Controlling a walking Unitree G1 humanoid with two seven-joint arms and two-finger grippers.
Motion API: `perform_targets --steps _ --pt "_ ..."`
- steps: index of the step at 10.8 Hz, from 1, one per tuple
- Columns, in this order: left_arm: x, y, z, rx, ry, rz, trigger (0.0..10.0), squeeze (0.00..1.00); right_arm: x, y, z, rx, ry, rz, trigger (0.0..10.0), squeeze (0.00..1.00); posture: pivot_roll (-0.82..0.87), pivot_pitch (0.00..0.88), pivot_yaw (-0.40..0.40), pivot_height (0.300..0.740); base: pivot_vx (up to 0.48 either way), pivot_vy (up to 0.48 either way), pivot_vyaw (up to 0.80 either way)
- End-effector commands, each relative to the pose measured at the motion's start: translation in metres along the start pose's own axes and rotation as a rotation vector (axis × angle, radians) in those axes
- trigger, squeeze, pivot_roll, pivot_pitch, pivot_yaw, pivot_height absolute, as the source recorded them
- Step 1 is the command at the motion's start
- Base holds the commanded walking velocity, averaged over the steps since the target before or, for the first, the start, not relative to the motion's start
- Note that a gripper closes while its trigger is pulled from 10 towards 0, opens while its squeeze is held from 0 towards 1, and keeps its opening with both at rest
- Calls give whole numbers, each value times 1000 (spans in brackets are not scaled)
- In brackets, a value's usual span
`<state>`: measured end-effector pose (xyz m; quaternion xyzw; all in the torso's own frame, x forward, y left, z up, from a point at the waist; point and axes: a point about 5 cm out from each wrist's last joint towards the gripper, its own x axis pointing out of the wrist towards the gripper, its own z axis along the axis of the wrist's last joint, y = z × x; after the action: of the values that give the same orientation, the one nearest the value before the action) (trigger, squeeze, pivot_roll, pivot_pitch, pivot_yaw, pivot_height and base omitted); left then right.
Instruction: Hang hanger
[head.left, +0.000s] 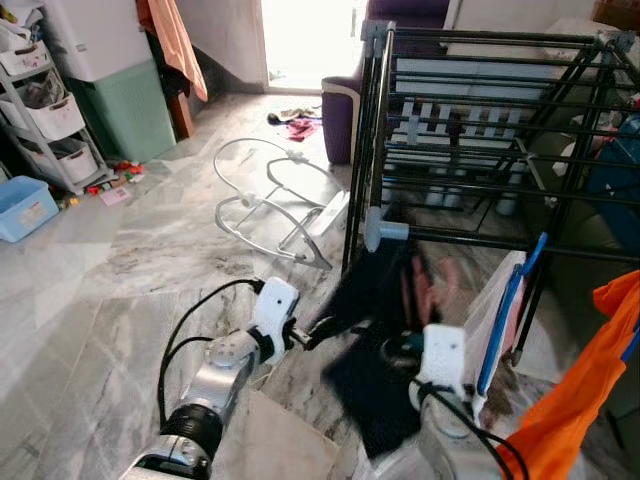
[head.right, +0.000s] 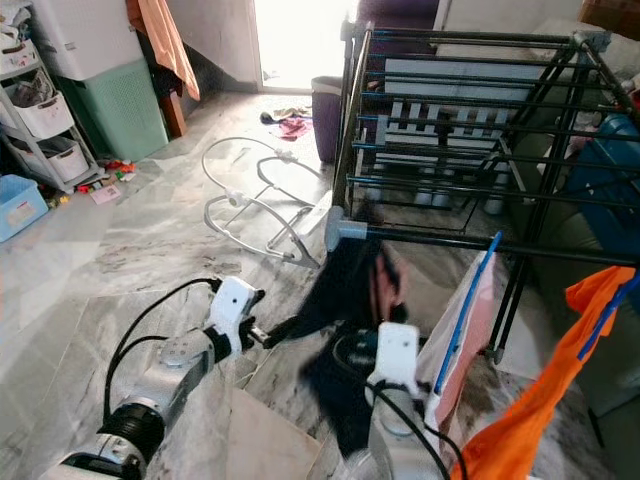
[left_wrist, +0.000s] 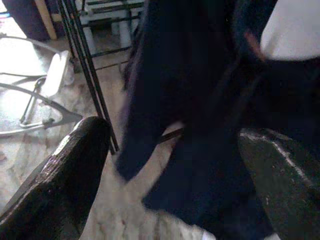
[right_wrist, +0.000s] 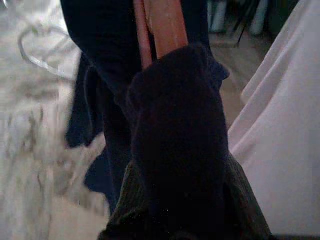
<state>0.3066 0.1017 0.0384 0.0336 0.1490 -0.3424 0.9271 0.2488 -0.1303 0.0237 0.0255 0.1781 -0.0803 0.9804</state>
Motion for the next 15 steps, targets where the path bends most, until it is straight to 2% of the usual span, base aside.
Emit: perform_targets --steps 1,4,5,8,11,15 --pt "-2 2 1 21 6 -8 10000 0 -2 12 21 71 -90 3 10000 0 -23 51 32 740 0 0 0" --pt "-2 3 0 24 15 -7 10000 0 6 11 41 111 -100 14 10000 0 -24 61 24 740 0 0 0" --pt "-2 1 -1 22 15 -9 10000 0 13 7 48 144 -84 8 10000 0 -23 67 15 740 0 0 0" --pt "-4 0 -4 19 17 -8 10000 0 27 3 61 164 -56 18 10000 0 -16 70 -2 740 0 0 0" --pt "-6 0 -6 19 17 0 10000 0 36 12 53 172 48 76 10000 0 -4 72 -16 740 0 0 0" --pt "-8 1 -8 21 22 3 10000 0 33 20 28 203 167 112 10000 0 -1 77 -22 740 0 0 0"
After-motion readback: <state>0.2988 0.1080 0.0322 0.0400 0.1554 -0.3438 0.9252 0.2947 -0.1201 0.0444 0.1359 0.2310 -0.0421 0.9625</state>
